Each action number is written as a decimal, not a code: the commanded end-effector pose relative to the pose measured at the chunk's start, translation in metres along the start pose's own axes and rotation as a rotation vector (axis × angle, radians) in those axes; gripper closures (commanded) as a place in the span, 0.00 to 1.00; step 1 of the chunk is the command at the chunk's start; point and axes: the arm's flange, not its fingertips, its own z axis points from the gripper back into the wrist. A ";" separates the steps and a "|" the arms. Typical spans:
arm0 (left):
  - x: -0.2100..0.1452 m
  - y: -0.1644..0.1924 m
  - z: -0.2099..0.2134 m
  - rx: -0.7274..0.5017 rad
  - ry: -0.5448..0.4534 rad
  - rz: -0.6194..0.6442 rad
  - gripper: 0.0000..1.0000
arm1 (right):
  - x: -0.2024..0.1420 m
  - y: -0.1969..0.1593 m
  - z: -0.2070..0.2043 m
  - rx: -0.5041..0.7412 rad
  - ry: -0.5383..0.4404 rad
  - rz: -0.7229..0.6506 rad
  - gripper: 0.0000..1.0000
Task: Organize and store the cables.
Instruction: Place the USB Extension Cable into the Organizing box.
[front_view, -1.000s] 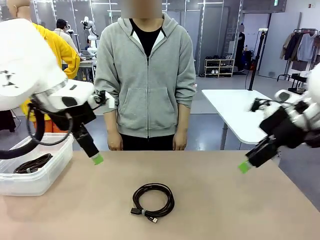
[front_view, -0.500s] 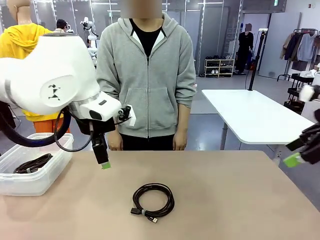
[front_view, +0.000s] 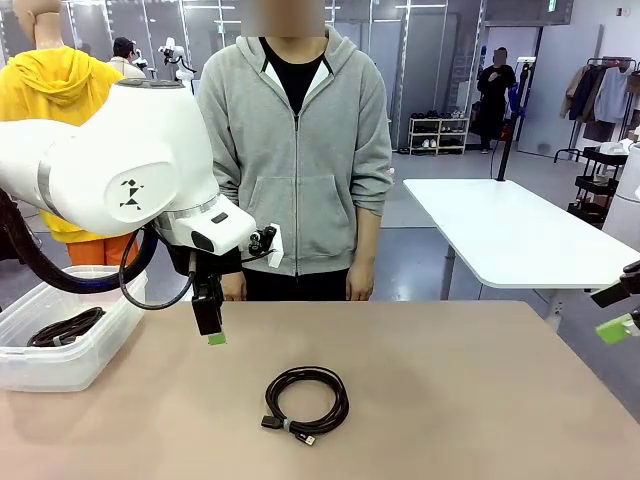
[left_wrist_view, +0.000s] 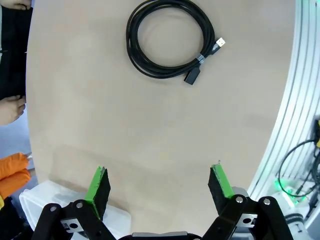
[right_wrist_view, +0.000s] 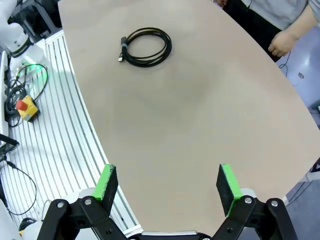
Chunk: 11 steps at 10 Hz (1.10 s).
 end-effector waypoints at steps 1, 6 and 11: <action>-0.003 0.000 0.001 0.004 -0.002 0.006 0.00 | 0.006 0.003 0.000 -0.016 0.011 -0.023 0.00; 0.060 -0.004 -0.017 0.017 -0.034 -0.201 0.00 | 0.006 0.003 0.000 -0.016 0.011 -0.023 0.00; 0.120 -0.014 -0.072 -0.062 0.082 -0.362 0.00 | 0.006 0.003 0.000 -0.016 0.011 -0.023 0.00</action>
